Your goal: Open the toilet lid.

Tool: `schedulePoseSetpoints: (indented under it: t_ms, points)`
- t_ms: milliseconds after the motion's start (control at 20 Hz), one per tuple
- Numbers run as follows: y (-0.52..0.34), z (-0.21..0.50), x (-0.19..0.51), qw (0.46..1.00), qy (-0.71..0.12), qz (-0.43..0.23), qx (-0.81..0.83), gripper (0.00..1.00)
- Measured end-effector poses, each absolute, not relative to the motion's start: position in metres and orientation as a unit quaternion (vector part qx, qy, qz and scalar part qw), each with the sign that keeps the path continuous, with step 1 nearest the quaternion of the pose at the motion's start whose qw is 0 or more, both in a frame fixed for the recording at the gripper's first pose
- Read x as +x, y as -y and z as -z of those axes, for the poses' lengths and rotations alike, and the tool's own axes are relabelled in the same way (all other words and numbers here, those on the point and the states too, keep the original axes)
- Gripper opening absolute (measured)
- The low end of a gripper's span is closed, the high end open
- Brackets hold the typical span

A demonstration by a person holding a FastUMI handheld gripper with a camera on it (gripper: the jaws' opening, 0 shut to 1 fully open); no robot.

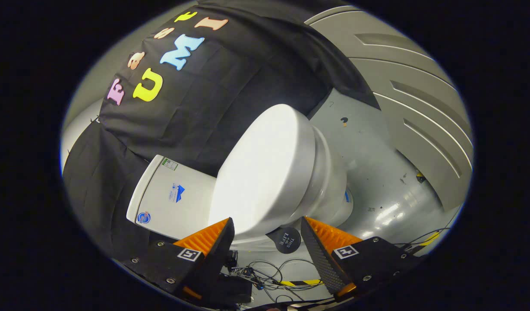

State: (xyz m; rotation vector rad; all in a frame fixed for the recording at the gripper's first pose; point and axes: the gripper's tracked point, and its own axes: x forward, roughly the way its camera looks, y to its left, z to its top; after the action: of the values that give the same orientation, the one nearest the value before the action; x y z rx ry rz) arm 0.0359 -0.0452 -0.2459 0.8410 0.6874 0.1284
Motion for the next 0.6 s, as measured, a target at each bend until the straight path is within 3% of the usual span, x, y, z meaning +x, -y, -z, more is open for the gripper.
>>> schedulePoseSetpoints:
  t_ms: [600]
  points:
    - [0.034, 0.283, 0.034, 0.794, -0.361, -0.062, 0.485, 0.94]
